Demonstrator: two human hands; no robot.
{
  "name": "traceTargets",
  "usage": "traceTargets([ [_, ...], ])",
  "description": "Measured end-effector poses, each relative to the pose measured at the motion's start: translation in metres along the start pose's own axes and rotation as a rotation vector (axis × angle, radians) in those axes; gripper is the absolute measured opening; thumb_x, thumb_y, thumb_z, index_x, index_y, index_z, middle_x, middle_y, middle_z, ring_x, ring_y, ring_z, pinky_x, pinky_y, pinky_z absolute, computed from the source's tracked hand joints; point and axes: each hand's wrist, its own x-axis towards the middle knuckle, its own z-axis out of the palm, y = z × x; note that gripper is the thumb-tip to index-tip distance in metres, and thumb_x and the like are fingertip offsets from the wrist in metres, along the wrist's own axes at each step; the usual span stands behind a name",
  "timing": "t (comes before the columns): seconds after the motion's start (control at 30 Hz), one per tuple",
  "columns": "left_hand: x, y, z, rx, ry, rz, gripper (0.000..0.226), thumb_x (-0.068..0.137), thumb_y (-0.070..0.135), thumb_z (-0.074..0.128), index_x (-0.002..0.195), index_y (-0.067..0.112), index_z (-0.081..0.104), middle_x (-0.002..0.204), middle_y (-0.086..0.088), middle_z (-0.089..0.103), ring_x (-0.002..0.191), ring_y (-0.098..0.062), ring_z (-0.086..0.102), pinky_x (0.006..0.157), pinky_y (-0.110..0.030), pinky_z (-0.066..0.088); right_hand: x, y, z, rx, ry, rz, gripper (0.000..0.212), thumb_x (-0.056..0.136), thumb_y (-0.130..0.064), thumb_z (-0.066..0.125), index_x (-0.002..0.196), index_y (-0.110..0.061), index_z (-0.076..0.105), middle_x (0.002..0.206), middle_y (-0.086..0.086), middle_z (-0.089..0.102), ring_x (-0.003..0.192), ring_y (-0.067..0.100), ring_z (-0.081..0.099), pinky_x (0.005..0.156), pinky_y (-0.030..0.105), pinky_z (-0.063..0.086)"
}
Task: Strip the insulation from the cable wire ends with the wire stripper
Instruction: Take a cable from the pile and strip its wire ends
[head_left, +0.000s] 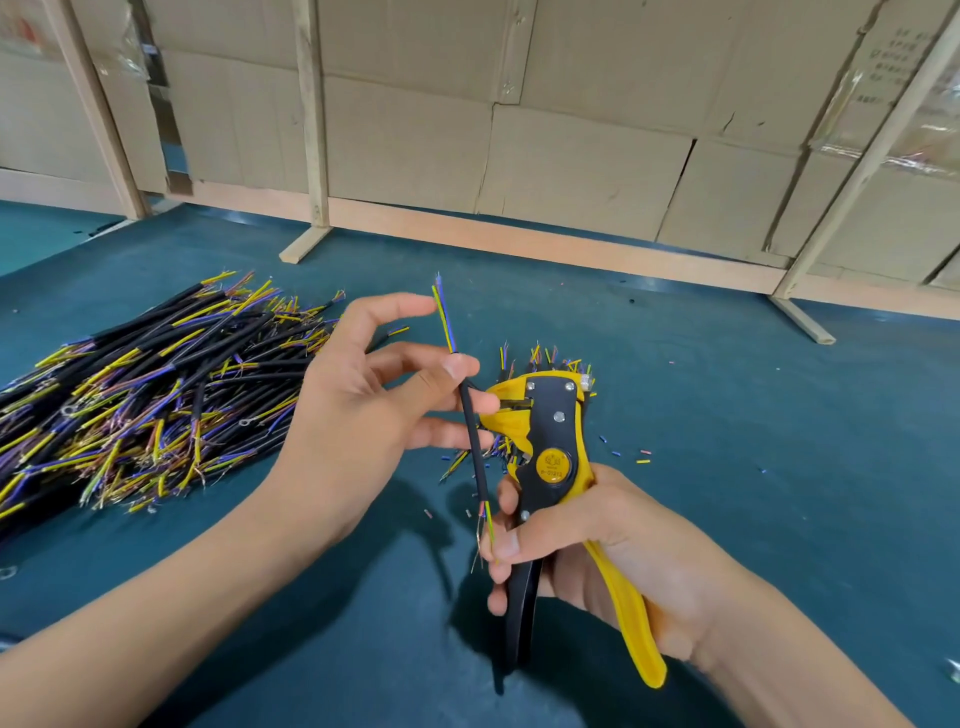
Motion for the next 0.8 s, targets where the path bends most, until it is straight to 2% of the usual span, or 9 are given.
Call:
traceTargets([
  [0.23, 0.0011, 0.0037, -0.0024, -0.071, -0.01, -0.068, 0.039, 0.077, 0.009, 0.07, 0.115, 0.009, 0.06, 0.091, -0.019, 0.071, 0.079, -0.04, 0.073, 0.063, -0.046, 0.06, 0.0014, 0.0013, -0.0011, 0.024, 0.004, 0.019, 0.021, 0.07, 0.012, 0.067, 0.081, -0.005, 0.061, 0.078, 0.022, 0.059, 0.065, 0.03, 0.058, 0.069, 0.044, 0.056],
  [0.47, 0.0033, 0.0065, -0.0024, -0.27, -0.09, -0.188, 0.036, 0.083, -0.005, 0.061, 0.118, 0.001, 0.061, 0.091, -0.018, 0.067, 0.087, -0.035, 0.072, 0.073, -0.051, 0.059, 0.002, 0.0015, -0.0029, 0.025, 0.0, 0.027, 0.021, 0.068, 0.011, 0.067, 0.08, -0.005, 0.062, 0.078, 0.021, 0.059, 0.066, 0.03, 0.059, 0.069, 0.044, 0.057],
  [0.63, 0.005, 0.0068, -0.0033, -0.346, -0.064, -0.23, 0.015, 0.087, 0.013, 0.065, 0.098, 0.008, 0.073, 0.089, -0.015, 0.07, 0.086, -0.032, 0.074, 0.072, -0.048, 0.06, 0.0022, 0.0021, -0.0035, 0.02, -0.004, 0.027, 0.022, 0.068, 0.011, 0.068, 0.081, -0.005, 0.061, 0.078, 0.021, 0.06, 0.065, 0.03, 0.059, 0.07, 0.044, 0.056],
  [0.8, 0.0074, 0.0099, -0.002, -0.421, -0.026, -0.313, 0.016, 0.09, 0.021, 0.065, 0.09, 0.009, 0.075, 0.088, -0.008, 0.068, 0.089, -0.024, 0.073, 0.074, -0.044, 0.061, 0.0035, 0.003, -0.0045, 0.03, -0.003, 0.03, 0.023, 0.069, 0.012, 0.067, 0.084, -0.004, 0.06, 0.076, 0.02, 0.059, 0.066, 0.031, 0.059, 0.07, 0.045, 0.056],
])
